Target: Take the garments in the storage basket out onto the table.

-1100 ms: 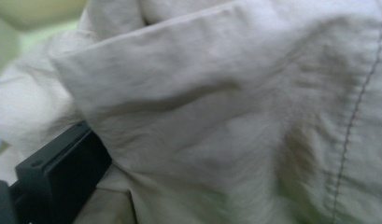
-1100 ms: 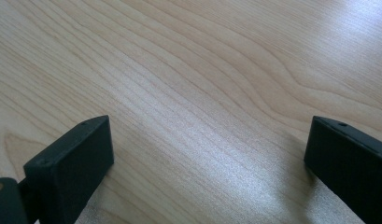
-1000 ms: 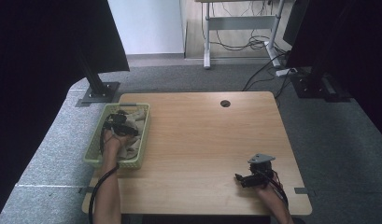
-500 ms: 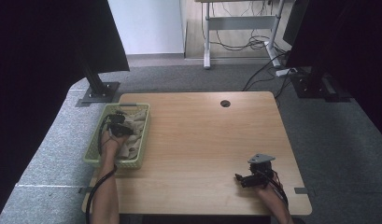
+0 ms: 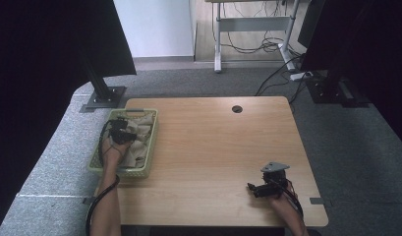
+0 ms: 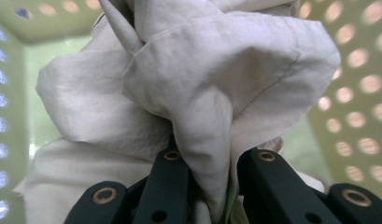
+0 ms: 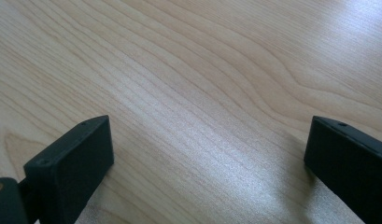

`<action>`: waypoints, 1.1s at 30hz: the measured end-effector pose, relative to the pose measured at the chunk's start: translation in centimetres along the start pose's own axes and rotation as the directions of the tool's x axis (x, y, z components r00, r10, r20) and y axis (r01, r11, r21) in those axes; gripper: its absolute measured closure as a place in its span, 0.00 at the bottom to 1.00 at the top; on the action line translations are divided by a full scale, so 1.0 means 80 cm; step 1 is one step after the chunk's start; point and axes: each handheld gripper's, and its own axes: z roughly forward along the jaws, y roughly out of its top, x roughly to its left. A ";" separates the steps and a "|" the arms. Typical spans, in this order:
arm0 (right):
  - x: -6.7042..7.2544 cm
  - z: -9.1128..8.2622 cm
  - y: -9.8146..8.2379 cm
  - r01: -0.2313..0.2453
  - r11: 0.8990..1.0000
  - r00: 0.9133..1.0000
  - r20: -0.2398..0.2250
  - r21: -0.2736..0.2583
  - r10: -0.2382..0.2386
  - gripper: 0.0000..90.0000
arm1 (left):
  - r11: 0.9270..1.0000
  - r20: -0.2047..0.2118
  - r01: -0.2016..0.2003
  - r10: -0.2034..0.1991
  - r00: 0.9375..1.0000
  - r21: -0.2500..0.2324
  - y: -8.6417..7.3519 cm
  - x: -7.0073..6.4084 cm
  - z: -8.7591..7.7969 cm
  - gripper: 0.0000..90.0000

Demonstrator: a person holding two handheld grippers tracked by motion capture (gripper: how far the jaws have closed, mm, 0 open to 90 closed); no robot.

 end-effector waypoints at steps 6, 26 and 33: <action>0.000 0.000 0.000 0.000 1.000 1.000 0.000 0.000 0.000 0.01 | 0.997 0.016 -0.013 0.014 1.000 -0.080 0.004 -0.004 -0.037 0.91; 0.000 0.000 0.000 -0.001 1.000 1.000 0.000 0.000 0.001 0.01 | 0.967 -0.007 -0.047 0.047 0.999 -0.250 0.017 -0.026 -0.128 0.91; 0.000 0.000 0.000 0.001 1.000 1.000 0.001 -0.001 -0.001 0.01 | 0.952 -0.011 -0.077 0.077 0.997 -0.296 0.025 -0.041 -0.155 0.91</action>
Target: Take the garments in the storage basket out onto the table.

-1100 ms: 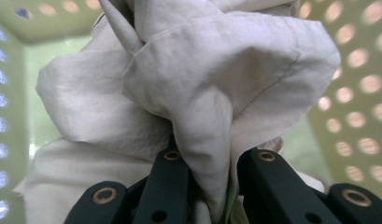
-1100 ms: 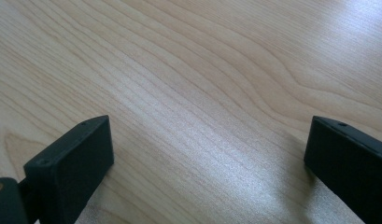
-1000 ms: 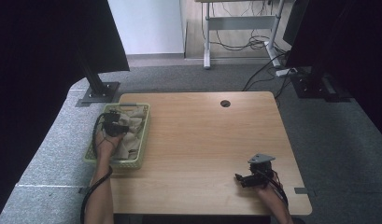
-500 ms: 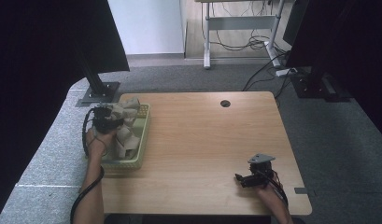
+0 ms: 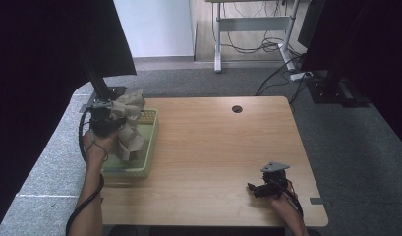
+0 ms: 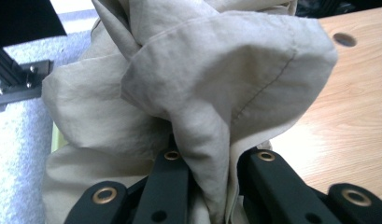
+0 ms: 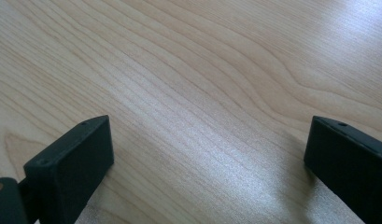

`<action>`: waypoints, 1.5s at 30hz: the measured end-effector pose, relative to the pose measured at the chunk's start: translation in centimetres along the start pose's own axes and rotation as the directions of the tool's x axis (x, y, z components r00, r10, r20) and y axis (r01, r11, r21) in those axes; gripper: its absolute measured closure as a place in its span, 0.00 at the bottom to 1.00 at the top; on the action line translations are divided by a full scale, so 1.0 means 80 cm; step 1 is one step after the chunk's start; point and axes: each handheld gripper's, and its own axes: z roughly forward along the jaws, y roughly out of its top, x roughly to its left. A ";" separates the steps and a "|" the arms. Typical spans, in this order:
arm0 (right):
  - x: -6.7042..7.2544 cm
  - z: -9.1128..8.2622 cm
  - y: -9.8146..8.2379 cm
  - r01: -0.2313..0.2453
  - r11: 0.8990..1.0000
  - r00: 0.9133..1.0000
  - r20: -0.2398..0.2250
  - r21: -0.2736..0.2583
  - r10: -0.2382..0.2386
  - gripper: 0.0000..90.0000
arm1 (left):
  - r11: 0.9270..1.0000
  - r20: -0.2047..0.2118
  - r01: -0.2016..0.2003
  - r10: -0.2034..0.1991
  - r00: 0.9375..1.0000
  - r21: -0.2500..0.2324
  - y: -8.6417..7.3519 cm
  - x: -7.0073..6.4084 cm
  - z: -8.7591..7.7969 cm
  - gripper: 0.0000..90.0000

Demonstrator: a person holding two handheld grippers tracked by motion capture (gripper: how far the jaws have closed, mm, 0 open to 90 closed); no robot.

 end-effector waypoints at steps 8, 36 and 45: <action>0.000 0.000 0.000 -0.001 1.000 1.000 0.000 0.001 0.001 0.01 | 0.999 0.016 -0.023 0.023 1.000 -0.047 0.017 -0.019 -0.018 0.91; 0.000 0.000 0.000 -0.001 1.000 1.000 -0.001 0.000 0.001 0.01 | 0.980 0.183 -0.137 0.162 0.970 -0.144 0.064 -0.145 -0.010 0.91; 0.000 0.000 0.000 0.001 1.000 1.000 -0.002 0.000 -0.001 0.01 | 0.977 0.234 -0.162 0.191 0.953 -0.137 0.062 -0.181 0.015 0.91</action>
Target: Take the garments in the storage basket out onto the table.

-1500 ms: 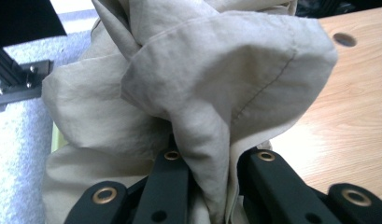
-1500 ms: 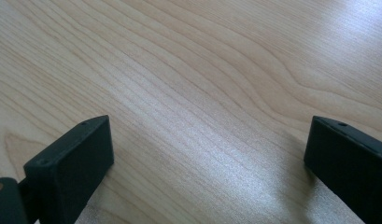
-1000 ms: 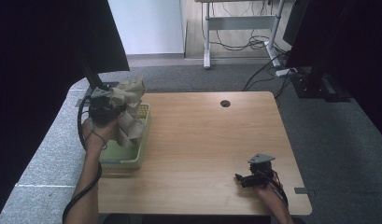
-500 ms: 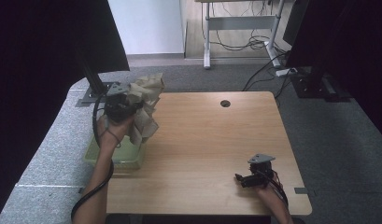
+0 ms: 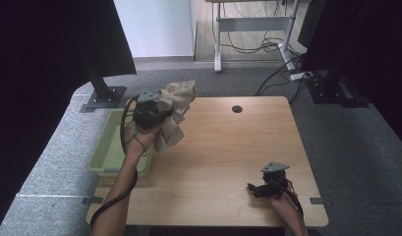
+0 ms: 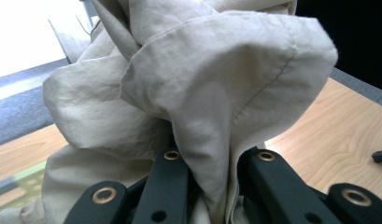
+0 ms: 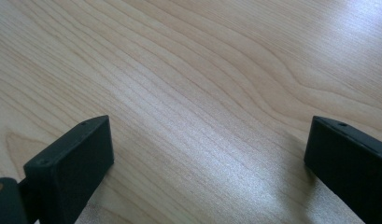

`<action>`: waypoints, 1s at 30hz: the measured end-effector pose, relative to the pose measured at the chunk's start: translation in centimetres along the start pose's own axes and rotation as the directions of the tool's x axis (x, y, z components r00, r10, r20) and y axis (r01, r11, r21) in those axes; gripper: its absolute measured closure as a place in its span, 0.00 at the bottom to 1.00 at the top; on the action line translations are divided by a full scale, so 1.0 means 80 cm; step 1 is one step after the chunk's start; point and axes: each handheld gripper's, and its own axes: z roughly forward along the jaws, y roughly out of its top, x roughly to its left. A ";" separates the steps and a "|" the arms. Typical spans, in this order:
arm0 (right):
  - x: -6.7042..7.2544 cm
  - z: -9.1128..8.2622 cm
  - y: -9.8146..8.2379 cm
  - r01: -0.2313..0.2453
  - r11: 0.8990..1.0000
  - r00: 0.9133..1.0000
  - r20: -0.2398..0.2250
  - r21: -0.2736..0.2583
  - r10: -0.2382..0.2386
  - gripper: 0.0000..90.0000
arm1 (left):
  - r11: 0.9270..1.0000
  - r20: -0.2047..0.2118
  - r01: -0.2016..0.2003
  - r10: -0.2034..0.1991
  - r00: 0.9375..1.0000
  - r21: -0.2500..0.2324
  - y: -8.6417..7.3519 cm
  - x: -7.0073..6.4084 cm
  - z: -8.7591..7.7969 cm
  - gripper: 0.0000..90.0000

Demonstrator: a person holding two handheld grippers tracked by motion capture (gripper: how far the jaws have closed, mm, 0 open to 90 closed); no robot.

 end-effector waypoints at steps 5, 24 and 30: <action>0.000 0.000 0.000 0.000 1.000 1.000 -0.001 0.000 0.000 0.01 | 1.000 0.029 -0.013 0.013 1.000 0.011 -0.004 -0.017 0.020 0.91; 0.000 0.000 0.000 0.003 1.000 1.000 -0.003 0.000 -0.003 0.01 | 0.997 0.151 -0.045 0.035 0.988 0.062 -0.029 -0.086 0.102 0.91; 0.000 0.000 0.000 0.006 1.000 1.000 -0.005 0.000 -0.006 0.01 | 0.994 0.175 -0.069 0.053 0.983 0.084 -0.043 -0.105 0.127 0.90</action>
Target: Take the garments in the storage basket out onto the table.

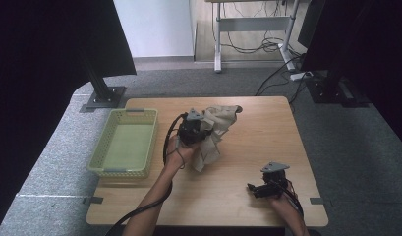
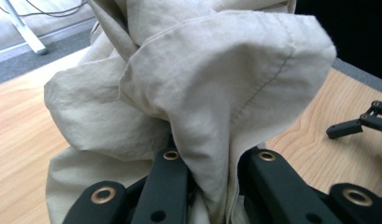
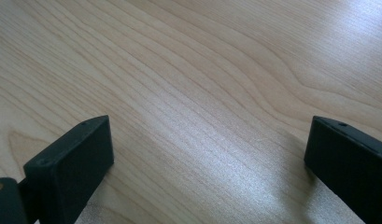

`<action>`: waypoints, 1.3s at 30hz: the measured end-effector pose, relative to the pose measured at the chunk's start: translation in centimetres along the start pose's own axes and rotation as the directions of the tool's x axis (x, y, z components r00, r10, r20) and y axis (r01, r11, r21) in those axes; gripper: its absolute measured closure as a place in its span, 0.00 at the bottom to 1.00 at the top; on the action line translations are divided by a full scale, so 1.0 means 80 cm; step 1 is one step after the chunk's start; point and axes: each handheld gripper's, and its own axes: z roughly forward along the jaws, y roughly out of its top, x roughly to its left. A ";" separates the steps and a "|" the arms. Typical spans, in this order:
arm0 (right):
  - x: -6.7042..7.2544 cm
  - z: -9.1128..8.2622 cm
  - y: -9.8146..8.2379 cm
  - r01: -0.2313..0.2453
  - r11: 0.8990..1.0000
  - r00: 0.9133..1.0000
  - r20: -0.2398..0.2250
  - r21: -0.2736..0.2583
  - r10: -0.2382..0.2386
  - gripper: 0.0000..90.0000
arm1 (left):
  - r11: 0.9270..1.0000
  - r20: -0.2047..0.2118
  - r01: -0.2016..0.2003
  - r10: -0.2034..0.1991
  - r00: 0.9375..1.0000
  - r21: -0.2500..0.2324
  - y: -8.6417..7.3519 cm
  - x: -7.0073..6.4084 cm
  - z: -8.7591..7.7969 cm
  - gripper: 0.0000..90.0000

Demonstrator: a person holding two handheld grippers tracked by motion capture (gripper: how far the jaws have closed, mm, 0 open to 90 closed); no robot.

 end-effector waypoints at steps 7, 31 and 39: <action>0.000 0.000 0.000 0.001 1.000 1.000 -0.001 0.000 -0.001 0.01 | 0.999 0.021 -0.028 0.027 0.999 0.036 -0.015 -0.010 0.031 0.90; 0.000 0.000 0.000 0.005 1.000 1.000 -0.005 0.001 -0.005 0.01 | 0.980 -0.015 -0.074 0.078 0.997 0.183 -0.073 -0.017 0.120 0.83; 0.000 0.000 0.000 0.005 1.000 1.000 -0.005 0.000 -0.005 0.01 | 0.978 -0.023 -0.084 0.090 0.996 0.190 -0.078 -0.017 0.128 0.74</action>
